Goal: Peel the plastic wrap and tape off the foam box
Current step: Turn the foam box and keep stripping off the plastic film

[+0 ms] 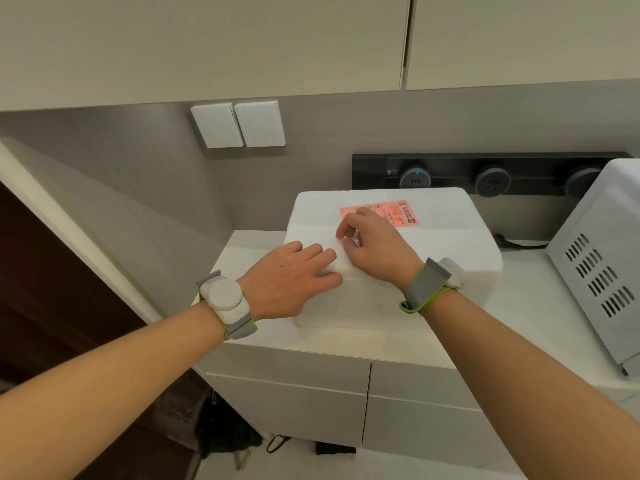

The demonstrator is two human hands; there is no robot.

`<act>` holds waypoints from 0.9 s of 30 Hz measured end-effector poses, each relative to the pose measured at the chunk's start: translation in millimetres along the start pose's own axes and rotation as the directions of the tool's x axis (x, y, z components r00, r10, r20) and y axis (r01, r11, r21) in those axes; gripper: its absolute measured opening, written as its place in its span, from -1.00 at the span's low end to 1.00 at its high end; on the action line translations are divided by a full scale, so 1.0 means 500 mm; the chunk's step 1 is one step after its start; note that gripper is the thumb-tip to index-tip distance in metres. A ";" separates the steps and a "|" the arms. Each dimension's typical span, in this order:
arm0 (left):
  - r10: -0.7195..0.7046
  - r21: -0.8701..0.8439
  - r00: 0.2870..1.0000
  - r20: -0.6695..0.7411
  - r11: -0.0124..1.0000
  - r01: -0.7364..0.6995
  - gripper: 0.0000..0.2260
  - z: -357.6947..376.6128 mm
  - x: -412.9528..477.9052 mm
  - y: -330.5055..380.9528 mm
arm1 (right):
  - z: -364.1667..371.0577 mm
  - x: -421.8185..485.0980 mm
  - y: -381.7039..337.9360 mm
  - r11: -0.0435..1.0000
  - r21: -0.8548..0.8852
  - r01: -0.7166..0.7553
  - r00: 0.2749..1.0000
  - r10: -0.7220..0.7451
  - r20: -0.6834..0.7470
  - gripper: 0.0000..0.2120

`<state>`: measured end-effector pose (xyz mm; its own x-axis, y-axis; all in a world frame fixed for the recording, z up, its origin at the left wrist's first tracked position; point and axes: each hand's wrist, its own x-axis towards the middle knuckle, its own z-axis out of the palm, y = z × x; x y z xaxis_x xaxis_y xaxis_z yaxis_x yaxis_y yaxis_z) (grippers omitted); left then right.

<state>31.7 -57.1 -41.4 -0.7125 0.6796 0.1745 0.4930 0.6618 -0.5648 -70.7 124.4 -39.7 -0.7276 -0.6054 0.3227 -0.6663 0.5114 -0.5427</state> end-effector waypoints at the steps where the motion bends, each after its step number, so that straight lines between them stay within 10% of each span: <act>1: 0.000 0.000 1.000 0.003 1.000 0.000 -0.73 0.000 0.000 0.000 | 0.000 0.000 0.000 1.000 0.000 0.002 1.000 -0.002 0.000 -0.85; 27: -0.064 -0.006 0.997 -0.044 0.998 0.064 -0.70 0.030 -0.021 0.018 | -0.002 -0.001 -0.005 1.000 -0.005 -0.005 1.000 0.005 0.001 -0.85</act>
<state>36.2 -62.8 -60.4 -0.7200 0.6492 0.2452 0.4497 0.7056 -0.5476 -68.8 124.1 -37.7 -0.7305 -0.6035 0.3195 -0.6636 0.5171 -0.5405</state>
